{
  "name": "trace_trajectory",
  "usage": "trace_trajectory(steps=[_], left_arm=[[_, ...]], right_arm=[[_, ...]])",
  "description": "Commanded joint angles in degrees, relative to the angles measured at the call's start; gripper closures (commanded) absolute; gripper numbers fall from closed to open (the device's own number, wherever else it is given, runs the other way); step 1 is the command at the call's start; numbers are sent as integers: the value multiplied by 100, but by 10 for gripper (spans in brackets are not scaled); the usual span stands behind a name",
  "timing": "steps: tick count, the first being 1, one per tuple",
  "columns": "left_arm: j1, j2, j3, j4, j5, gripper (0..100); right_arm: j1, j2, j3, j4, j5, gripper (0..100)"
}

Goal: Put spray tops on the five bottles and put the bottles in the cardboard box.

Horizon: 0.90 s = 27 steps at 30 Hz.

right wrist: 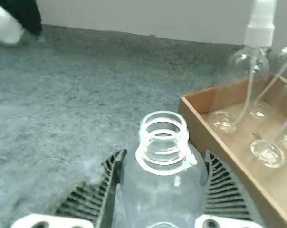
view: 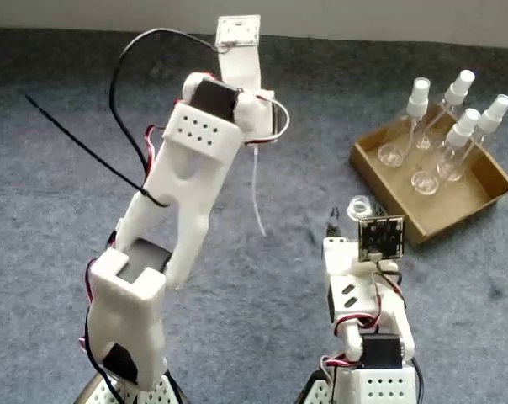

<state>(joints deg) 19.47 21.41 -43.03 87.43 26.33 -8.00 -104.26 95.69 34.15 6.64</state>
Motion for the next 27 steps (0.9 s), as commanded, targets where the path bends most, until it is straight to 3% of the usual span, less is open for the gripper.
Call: trace_trajectory(steps=[1,5,15,27], left_arm=[[-40,-1147,-312,0,-791,989],[-40,-1921,-277,35,-1257,989],[-75,-3275,-277,352,-1284,990],[-75,-4259,-268,1248,-1284,990]], right_arm=[[-505,-101,558,-242,-26,817],[-1033,-101,514,-435,-26,817],[-1991,-101,567,-1481,-18,817],[-2378,-92,576,-1552,-18,817]])
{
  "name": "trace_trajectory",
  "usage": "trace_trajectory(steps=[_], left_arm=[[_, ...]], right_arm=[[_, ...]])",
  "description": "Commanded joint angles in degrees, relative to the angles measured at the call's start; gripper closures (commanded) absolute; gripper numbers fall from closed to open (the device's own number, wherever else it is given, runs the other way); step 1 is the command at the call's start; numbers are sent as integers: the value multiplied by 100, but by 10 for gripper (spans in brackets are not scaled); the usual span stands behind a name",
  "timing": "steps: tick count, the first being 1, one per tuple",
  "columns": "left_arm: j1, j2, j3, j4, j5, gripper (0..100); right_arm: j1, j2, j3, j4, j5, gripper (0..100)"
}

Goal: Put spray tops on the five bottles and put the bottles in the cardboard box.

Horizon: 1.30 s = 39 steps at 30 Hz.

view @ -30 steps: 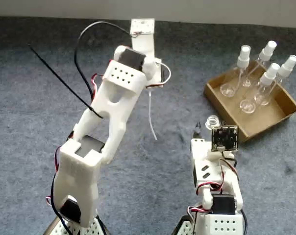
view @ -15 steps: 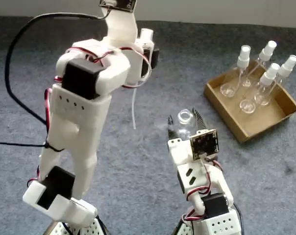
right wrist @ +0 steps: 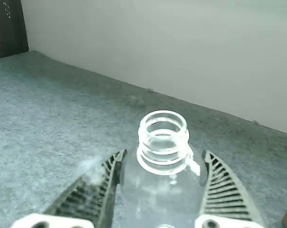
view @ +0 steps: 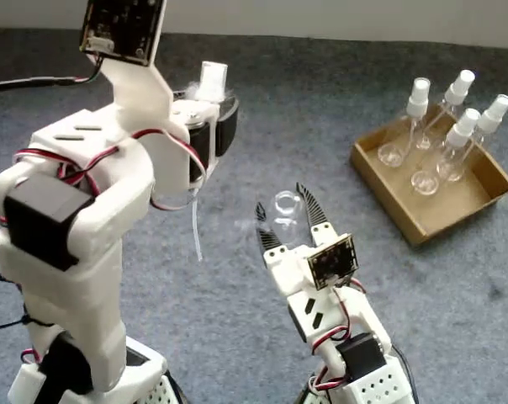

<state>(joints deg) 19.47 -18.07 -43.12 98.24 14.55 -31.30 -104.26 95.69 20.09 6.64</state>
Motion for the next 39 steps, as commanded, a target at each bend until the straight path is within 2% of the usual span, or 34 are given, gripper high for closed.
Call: trace_trajectory(steps=[1,4,9,13,23,26,31,39], left_arm=[[-75,-391,-224,202,-105,990],[-75,-752,330,202,-105,990],[-40,-1560,2026,-62,-114,990],[-31,-2211,3486,-1609,-114,990],[-22,-3776,7327,-6699,-105,990],[224,-4092,7899,-7613,-105,990],[884,-4259,7978,-7684,-114,990],[998,-3565,7415,-7763,-114,990]], right_arm=[[-48,-92,576,-145,-26,817],[-48,-84,576,-136,-35,817],[-48,-101,576,84,-26,817],[-31,-101,576,180,-26,817],[-31,-57,576,189,-26,817],[-31,-48,576,189,-26,817],[-31,-84,576,409,-26,817],[-31,-92,576,611,-26,817]])
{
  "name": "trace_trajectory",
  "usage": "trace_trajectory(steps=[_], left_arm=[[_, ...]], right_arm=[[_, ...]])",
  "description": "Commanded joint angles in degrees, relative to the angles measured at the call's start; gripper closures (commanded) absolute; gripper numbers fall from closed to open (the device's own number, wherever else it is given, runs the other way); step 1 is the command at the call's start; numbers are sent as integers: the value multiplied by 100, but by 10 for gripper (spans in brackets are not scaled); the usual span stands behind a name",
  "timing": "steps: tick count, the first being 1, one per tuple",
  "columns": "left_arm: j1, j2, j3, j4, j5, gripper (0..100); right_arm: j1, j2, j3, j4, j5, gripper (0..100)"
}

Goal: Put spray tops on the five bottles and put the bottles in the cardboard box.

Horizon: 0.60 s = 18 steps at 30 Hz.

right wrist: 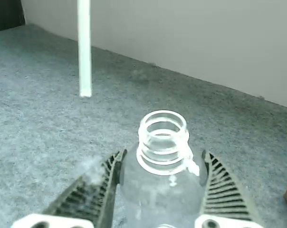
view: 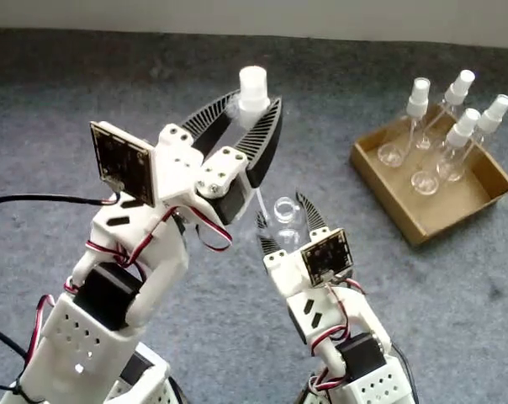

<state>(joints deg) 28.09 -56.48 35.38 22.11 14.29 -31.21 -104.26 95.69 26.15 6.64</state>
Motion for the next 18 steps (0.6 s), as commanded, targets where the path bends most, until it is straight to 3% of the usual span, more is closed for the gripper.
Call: trace_trajectory(steps=[1,9,18], left_arm=[[127,418,-444,-158,-97,990],[171,752,4,-1319,-97,990],[180,752,804,-1785,-97,990]], right_arm=[[-40,-92,576,4,-26,817],[-40,-92,576,22,-53,817],[-66,-92,576,22,-62,817]])
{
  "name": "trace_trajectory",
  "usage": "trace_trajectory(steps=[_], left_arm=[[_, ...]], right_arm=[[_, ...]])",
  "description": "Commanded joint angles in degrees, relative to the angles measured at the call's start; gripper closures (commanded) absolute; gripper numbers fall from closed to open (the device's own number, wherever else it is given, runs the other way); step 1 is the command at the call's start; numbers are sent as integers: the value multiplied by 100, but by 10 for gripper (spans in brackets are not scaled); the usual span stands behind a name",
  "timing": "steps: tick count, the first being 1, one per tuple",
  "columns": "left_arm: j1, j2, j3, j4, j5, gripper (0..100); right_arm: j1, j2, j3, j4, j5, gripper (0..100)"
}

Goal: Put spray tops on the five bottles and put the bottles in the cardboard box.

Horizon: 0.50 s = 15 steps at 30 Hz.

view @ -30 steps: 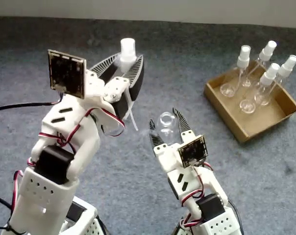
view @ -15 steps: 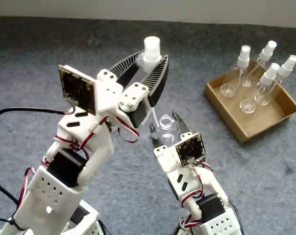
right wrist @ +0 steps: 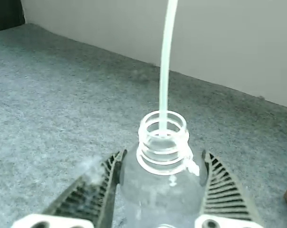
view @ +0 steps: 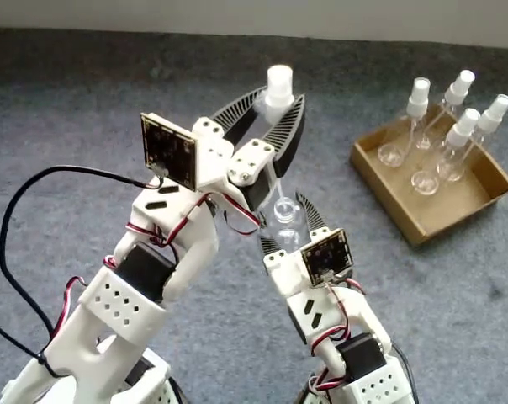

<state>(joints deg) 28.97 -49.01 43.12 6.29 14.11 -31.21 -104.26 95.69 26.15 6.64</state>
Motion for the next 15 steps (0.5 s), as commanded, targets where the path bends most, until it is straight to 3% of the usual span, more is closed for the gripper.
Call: trace_trajectory(steps=[1,4,8,15], left_arm=[[92,4,92,-211,-79,990],[92,-4,330,-211,-79,990],[347,-4,646,-211,-79,990],[787,-4,1007,-202,-70,990]], right_arm=[[-66,-92,576,22,-62,817],[-66,-101,576,22,-185,817],[-48,-101,567,22,-1037,817],[-31,-101,567,22,-1064,817]])
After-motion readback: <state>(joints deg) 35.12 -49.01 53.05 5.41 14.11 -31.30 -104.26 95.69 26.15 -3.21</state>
